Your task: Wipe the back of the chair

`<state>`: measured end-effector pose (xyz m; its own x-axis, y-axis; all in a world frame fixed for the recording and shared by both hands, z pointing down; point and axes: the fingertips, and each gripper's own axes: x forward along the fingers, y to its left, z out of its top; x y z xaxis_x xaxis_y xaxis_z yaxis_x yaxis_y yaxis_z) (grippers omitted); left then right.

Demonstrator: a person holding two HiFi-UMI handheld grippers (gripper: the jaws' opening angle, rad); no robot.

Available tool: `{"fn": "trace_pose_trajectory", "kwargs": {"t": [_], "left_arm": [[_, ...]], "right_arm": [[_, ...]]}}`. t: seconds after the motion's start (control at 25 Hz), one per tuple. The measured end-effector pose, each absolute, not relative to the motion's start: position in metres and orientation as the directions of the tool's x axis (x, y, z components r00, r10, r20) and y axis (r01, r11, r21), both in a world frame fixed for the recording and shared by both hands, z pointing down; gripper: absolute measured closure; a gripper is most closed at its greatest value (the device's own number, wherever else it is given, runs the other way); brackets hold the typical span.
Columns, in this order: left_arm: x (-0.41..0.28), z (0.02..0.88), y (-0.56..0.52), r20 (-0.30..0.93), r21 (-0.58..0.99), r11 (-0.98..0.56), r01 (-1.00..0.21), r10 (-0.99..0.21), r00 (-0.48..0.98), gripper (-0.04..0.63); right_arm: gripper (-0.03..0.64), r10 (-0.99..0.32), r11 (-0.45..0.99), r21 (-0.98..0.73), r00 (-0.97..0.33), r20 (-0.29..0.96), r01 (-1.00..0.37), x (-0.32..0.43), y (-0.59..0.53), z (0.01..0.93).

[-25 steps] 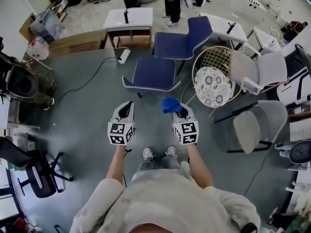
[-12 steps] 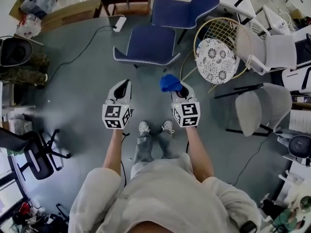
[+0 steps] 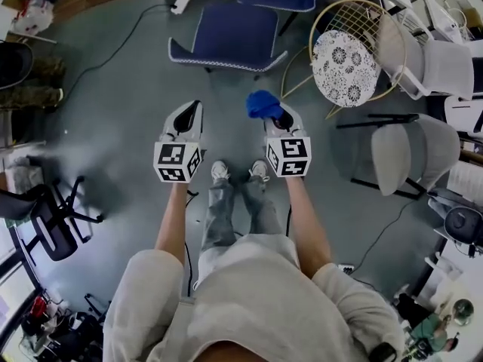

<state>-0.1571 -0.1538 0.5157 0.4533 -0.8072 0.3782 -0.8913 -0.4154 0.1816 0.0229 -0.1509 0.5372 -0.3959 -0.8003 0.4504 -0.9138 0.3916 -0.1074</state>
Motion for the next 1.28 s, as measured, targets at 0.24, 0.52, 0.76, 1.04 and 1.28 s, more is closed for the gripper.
{"fn": "trace_pose_trajectory", "kwargs": {"t": [0.24, 0.52, 0.76, 1.04, 1.28], "left_arm": [[-0.162, 0.541, -0.150, 0.400, 0.198, -0.397, -0.896, -0.802, 0.444, 0.595], [-0.164, 0.550, -0.144, 0.412, 0.198, -0.392, -0.899, -0.798, 0.439, 0.595], [-0.175, 0.548, -0.143, 0.424, 0.181, -0.380, -0.907, -0.802, 0.421, 0.595], [-0.194, 0.553, -0.140, 0.443, 0.159, -0.355, -0.921, -0.808, 0.388, 0.595], [-0.194, 0.558, -0.142, 0.453, 0.157, -0.359, -0.920, -0.802, 0.390, 0.595]], "right_arm": [[0.568, -0.788, 0.384, -0.125, -0.395, 0.472, -0.915, 0.015, -0.154, 0.566], [0.568, -0.769, 0.420, -0.155, -0.441, 0.463, -0.894, -0.034, -0.191, 0.585], [0.568, -0.734, 0.471, -0.146, -0.479, 0.482, -0.870, -0.072, -0.213, 0.604], [0.568, -0.708, 0.512, -0.146, -0.512, 0.486, -0.846, -0.100, -0.230, 0.623], [0.568, -0.700, 0.525, -0.142, -0.521, 0.488, -0.839, -0.102, -0.243, 0.620]]}}
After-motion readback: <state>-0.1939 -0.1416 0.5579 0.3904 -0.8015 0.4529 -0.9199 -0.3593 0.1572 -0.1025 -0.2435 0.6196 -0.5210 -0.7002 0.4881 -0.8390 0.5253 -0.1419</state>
